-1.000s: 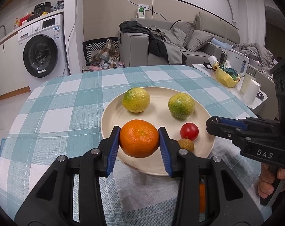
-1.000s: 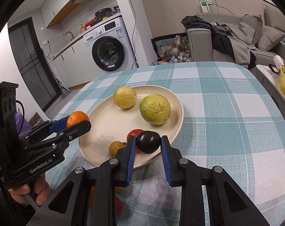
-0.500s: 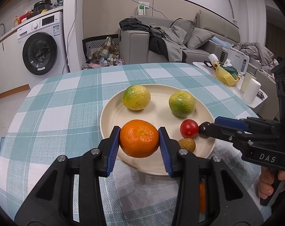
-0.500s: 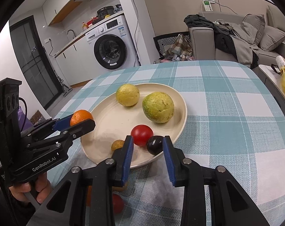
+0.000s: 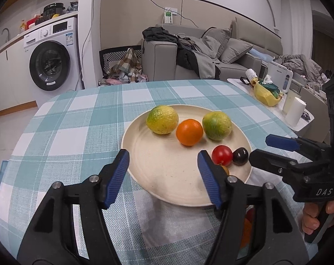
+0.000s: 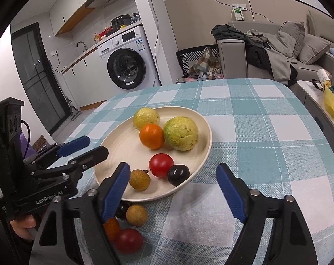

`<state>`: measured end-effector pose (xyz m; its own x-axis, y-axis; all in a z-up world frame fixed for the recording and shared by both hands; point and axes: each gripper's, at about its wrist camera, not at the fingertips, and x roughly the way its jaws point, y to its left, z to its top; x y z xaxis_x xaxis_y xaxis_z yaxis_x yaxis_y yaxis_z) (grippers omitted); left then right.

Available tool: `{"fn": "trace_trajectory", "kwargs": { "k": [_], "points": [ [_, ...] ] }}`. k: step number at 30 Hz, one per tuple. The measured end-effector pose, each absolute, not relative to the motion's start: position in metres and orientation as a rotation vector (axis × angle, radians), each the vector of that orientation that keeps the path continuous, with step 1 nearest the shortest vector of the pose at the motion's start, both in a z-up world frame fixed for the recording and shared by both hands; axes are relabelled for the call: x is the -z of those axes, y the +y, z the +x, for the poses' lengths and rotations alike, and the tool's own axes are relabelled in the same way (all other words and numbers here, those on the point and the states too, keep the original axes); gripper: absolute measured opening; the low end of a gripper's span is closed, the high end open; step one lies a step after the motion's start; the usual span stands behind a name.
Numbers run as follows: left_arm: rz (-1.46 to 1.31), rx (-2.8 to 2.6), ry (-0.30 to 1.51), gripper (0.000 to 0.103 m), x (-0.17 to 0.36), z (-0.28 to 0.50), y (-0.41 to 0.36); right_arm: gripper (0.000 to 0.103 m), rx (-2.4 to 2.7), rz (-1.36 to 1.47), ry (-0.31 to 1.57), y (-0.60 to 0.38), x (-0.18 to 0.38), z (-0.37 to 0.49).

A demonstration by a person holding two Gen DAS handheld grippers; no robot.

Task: Organize fruits
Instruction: 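Lower the orange and plum onto the plate and open both tools, then withdraw both tools from the plate toward the remaining loose fruits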

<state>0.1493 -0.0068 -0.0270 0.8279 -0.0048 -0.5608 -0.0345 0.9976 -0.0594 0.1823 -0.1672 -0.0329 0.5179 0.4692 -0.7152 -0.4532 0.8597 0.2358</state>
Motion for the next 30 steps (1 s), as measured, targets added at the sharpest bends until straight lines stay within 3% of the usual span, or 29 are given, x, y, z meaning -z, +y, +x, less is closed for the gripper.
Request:
{"fn": "trace_trajectory", "kwargs": {
  "k": [5, 8, 12, 18, 30],
  "points": [
    [-0.066, -0.017, 0.570, 0.082, 0.023, 0.144, -0.006, 0.092, -0.544, 0.022, 0.863, -0.170, 0.032, 0.182],
    [-0.068, -0.024, 0.558, 0.085, 0.021, 0.140, -0.007, 0.099, -0.535, 0.022, 0.866, -0.172, 0.032, 0.182],
    [-0.077, -0.026, 0.576, 0.095, 0.022, 0.138, -0.006, 0.102, -0.538, 0.024, 0.861, -0.173, 0.032, 0.181],
    [-0.089, -0.036, 0.556, 0.101, 0.020, 0.132, -0.003, 0.103, -0.547, 0.008, 0.861, -0.170, 0.031, 0.179],
    [-0.064, -0.033, 0.566, 0.102, 0.019, 0.119, -0.004, 0.103, -0.553, 0.007, 0.864, -0.173, 0.029, 0.174]
  ]
}}
